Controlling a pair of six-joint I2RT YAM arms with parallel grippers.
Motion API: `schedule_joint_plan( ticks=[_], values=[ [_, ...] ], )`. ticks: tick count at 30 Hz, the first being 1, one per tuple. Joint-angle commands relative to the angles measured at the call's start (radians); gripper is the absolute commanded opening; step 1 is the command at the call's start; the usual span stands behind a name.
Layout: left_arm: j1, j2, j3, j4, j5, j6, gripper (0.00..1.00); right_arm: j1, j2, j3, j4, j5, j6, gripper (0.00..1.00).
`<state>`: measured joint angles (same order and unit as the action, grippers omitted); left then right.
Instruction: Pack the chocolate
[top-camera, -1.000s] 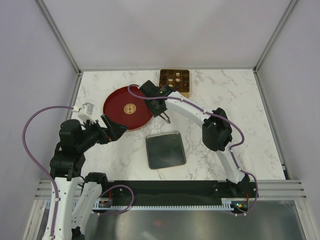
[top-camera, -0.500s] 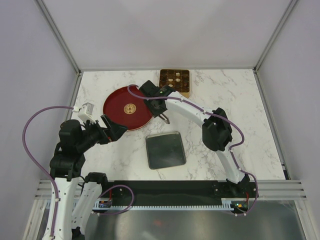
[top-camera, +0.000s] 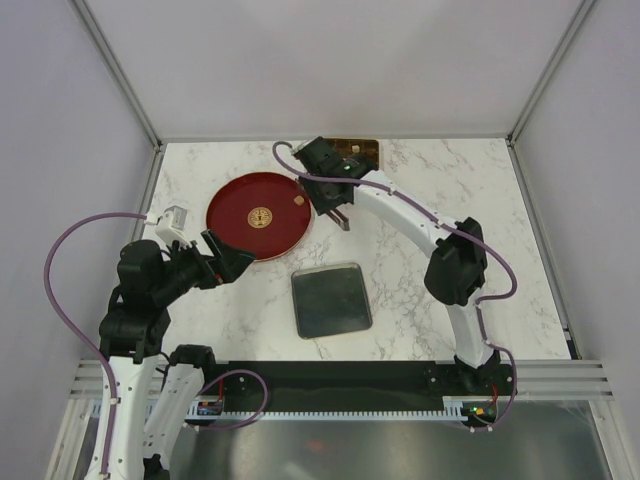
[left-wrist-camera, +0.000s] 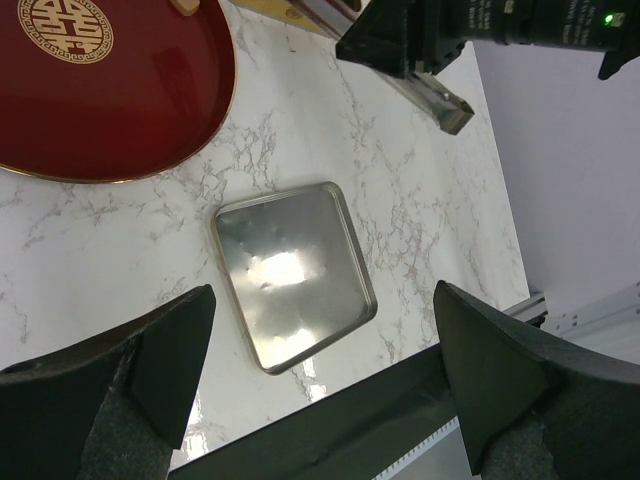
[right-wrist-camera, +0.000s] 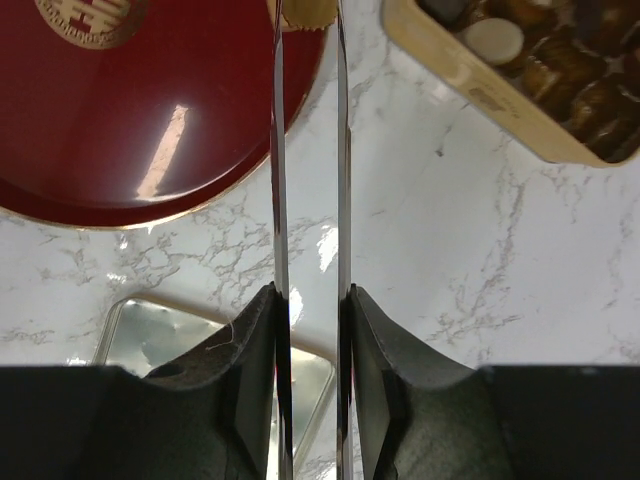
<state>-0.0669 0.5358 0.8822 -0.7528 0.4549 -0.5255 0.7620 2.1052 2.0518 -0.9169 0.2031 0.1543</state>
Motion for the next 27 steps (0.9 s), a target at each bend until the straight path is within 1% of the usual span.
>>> schedule_joint_plan(
  ticks=[1,2,9,18,27],
  values=[
    [0.006,-0.004,0.011,0.027,0.016,0.004,0.98,-0.067,-0.082,-0.012,0.038,0.019,-0.013,0.37],
    [0.004,-0.003,0.009,0.027,0.016,0.004,0.98,-0.09,-0.088,-0.019,0.038,0.053,-0.015,0.37],
    [0.004,0.0,0.008,0.029,0.015,0.004,0.98,-0.191,-0.135,-0.123,0.078,0.088,-0.019,0.37],
    [0.004,0.001,0.006,0.027,0.016,0.004,0.98,-0.225,-0.149,-0.196,0.113,0.102,-0.024,0.38],
    [0.004,0.0,0.006,0.027,0.013,0.005,0.98,-0.233,-0.146,-0.205,0.122,0.091,-0.024,0.39]
  ],
)
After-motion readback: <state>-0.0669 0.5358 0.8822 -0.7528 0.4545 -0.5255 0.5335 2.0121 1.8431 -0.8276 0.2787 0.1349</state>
